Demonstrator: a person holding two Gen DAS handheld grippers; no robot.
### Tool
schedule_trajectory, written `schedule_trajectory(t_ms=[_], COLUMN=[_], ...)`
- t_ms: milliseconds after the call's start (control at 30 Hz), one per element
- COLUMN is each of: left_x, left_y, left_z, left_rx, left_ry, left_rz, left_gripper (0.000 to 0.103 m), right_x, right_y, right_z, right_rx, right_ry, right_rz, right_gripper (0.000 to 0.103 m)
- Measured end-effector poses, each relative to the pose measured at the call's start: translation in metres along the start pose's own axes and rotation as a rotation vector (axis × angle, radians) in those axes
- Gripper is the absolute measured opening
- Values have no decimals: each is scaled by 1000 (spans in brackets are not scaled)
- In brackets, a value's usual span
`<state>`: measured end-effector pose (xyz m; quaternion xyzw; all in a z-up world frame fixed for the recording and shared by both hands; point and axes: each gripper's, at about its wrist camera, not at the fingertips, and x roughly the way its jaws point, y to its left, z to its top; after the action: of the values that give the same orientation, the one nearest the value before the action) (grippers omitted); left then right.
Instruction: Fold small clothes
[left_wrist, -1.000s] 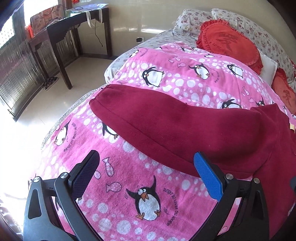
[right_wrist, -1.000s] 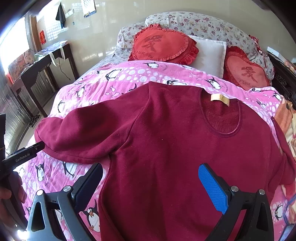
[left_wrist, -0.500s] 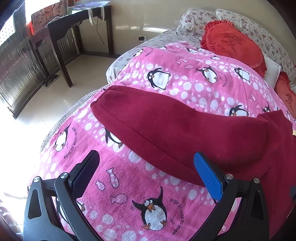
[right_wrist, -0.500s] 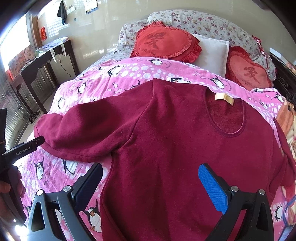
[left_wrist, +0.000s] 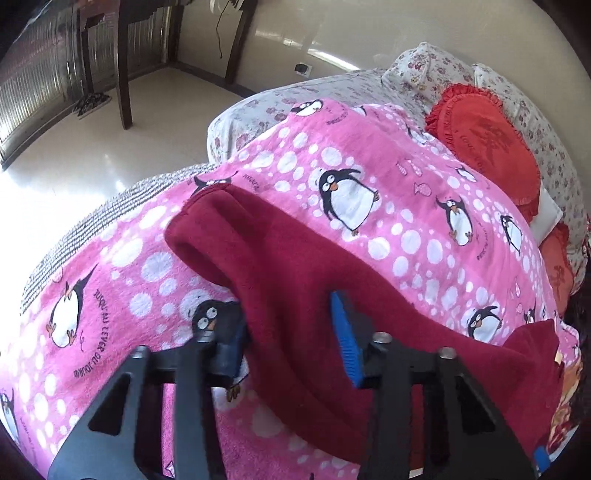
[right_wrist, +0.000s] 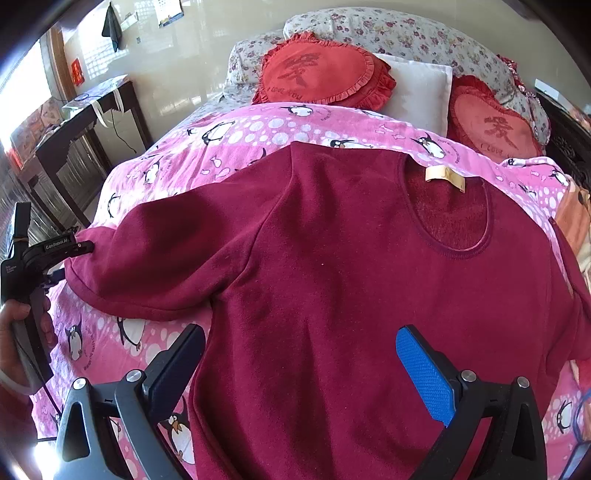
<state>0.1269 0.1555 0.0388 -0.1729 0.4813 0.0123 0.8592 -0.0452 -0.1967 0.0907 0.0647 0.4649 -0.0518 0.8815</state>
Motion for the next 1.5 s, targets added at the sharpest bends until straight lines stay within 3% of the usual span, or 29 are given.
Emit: schedule_trajectory(t_ms=[67,167,367,500,633,767,867,933,1000,1133,1200,1367,1433,1500], left_x=[-15,-48,-107,-111,-90,-65,-55,-56,-73,-112,-123,-101,-77,-59], left_y=[-11,-39,-163,-253,-318,-351,-356,-356,-346,-304,-280,-244,-234,-227], left_z=[2,3,-25,-70,-122,-181,-217,-230,-232,-212,-195,-157,-145,-139], left_rx=[15,44,282,431,526,622,695,764,836,883,867,842,829,824], left_ry=[-19,-63,-111,-63,25,116,198,237,214,72,-28,-182,-156,-132], left_rz=[2,-114,-325,-424,-472,-496,-532,-526,-523,-512,-470,-195,-110,-70], left_gripper=[9,9,8,8,8,9,11,11,16,67,70,70,70,70], right_x=[-1,-4,-23,-44,-59,-68,-70,-71,-71,-64,-58,-33,-21,-23], right_y=[-4,-12,-54,-99,-142,-187,-215,-224,-227,-214,-203,-183,-181,-185], right_z=[1,2,6,7,0,-15,-23,-25,-24,-19,-18,-9,-6,-8], right_rx=[8,26,106,188,243,314,377,400,395,340,312,273,283,294], right_ry=[-3,-15,-72,-116,-140,-139,-139,-138,-139,-140,-134,-101,-55,-82], right_rz=[3,11,-9,-32,-75,-125,-112,-94,-74,1,28,50,-26,-52], right_gripper=[103,103,103,103,103,103,103,103,103,103,103,103,103,101])
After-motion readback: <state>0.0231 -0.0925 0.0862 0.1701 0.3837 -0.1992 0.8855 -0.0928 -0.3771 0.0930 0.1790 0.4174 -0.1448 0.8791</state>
